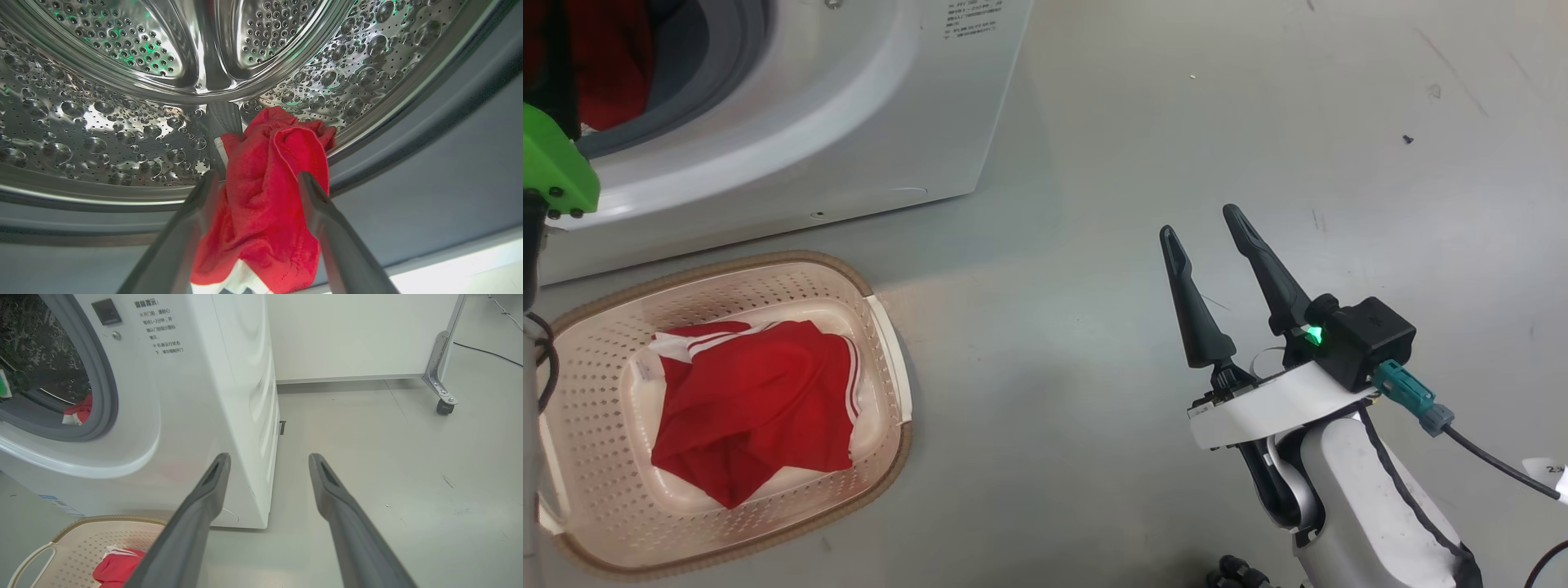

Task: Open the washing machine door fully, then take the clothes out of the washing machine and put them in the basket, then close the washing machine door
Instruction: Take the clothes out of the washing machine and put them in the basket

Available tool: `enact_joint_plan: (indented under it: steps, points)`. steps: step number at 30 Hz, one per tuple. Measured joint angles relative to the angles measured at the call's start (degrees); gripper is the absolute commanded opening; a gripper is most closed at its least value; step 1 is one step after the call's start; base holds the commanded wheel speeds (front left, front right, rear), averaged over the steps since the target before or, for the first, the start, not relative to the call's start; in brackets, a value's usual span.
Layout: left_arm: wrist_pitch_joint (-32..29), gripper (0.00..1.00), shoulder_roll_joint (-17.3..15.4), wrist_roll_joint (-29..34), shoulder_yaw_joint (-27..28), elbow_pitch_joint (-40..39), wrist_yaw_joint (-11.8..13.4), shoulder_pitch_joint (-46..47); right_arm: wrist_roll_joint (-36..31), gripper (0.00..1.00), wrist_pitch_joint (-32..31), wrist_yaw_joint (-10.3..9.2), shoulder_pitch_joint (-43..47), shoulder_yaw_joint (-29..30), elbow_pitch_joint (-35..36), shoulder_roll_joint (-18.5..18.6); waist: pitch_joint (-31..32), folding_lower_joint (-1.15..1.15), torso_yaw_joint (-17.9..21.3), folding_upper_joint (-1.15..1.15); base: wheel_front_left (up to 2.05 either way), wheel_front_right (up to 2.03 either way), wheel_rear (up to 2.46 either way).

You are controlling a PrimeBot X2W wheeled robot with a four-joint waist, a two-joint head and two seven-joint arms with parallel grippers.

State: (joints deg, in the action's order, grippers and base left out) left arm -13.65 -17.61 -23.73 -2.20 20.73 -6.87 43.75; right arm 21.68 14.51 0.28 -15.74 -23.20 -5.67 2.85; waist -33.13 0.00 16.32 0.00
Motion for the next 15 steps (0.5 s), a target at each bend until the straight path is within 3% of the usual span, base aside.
enact_joint_plan:
  steps: [15]
  points:
    - [-4.0,1.00,-3.0,0.8,-1.0,6.9,0.0,6.2,1.6,1.00,0.0,-1.03,-1.6,-1.4,1.0,0.0,-2.9,0.00,3.7,0.00,0.00,0.00,0.00]
